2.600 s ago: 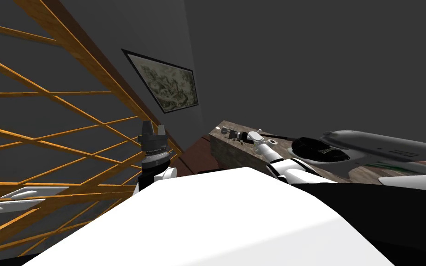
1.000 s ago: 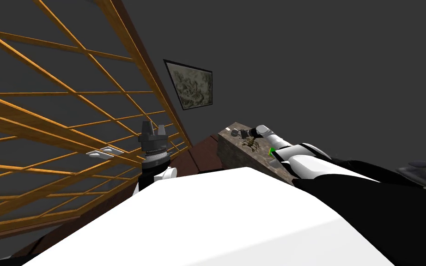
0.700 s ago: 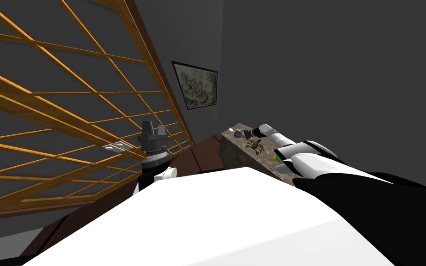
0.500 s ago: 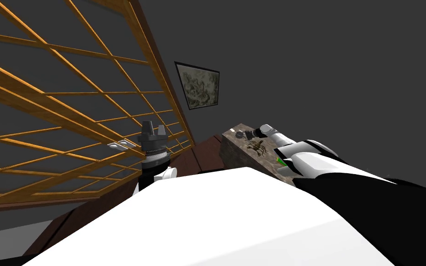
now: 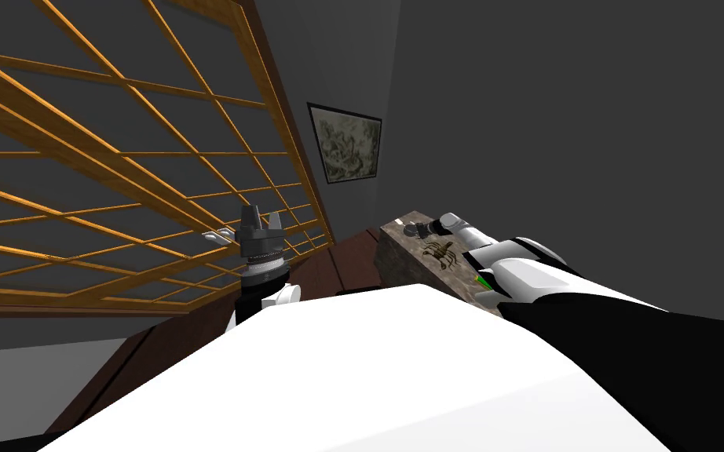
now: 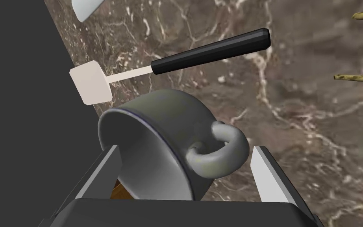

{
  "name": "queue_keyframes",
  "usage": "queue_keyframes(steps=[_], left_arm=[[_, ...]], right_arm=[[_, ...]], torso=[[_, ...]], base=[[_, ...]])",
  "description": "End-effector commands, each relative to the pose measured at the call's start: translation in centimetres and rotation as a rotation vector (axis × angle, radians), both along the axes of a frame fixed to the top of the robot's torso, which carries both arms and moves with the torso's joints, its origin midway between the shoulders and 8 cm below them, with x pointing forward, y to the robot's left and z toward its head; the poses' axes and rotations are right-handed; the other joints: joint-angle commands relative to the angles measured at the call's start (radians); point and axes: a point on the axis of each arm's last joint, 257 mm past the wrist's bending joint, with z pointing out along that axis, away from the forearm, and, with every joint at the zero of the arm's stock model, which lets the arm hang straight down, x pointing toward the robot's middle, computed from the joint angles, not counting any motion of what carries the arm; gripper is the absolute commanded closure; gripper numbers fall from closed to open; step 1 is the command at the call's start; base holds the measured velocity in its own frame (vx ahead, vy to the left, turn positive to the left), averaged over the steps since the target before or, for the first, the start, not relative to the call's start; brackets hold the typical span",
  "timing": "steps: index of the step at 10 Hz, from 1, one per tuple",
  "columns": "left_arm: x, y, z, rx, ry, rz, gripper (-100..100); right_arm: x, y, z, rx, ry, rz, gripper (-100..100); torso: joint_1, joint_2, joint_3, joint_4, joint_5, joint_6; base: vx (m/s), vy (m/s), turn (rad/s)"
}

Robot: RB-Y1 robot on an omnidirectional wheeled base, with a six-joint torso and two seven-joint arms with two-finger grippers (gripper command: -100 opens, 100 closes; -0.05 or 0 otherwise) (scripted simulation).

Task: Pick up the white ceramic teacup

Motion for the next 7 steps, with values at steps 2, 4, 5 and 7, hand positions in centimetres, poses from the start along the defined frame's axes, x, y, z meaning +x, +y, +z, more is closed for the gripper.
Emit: queue_keyframes(steps=[2, 4, 5, 7], left_arm=[[0.0, 0.0, 0.0, 0.0, 0.0, 0.0, 0], [0.0, 0.0, 0.0, 0.0, 0.0, 0.0, 0], [0.0, 0.0, 0.0, 0.0, 0.0, 0.0, 0], [0.0, 0.0, 0.0, 0.0, 0.0, 0.0, 0]], right_arm=[[0.04, -0.13, -0.35, -0.002, 0.0, -0.016, -100], [-0.02, -0.17, -0.47, -0.001, 0.002, -0.021, 100], [0.03, -0.16, -0.41, -0.002, 0.0, -0.02, 100], [0.03, -0.16, -0.42, -0.002, 0.0, -0.02, 100]], torso=[[0.0, 0.0, 0.0, 0.0, 0.0, 0.0], [0.004, -0.004, -0.002, 0.0, 0.001, 0.0], [0.005, -0.005, -0.003, -0.001, 0.001, 0.0], [0.005, -0.005, -0.003, -0.001, 0.001, 0.0]], base=[[-0.058, -0.057, 0.095], [-0.004, -0.003, -0.006], [0.0, 0.0, 0.0], [0.0, 0.0, 0.0]])
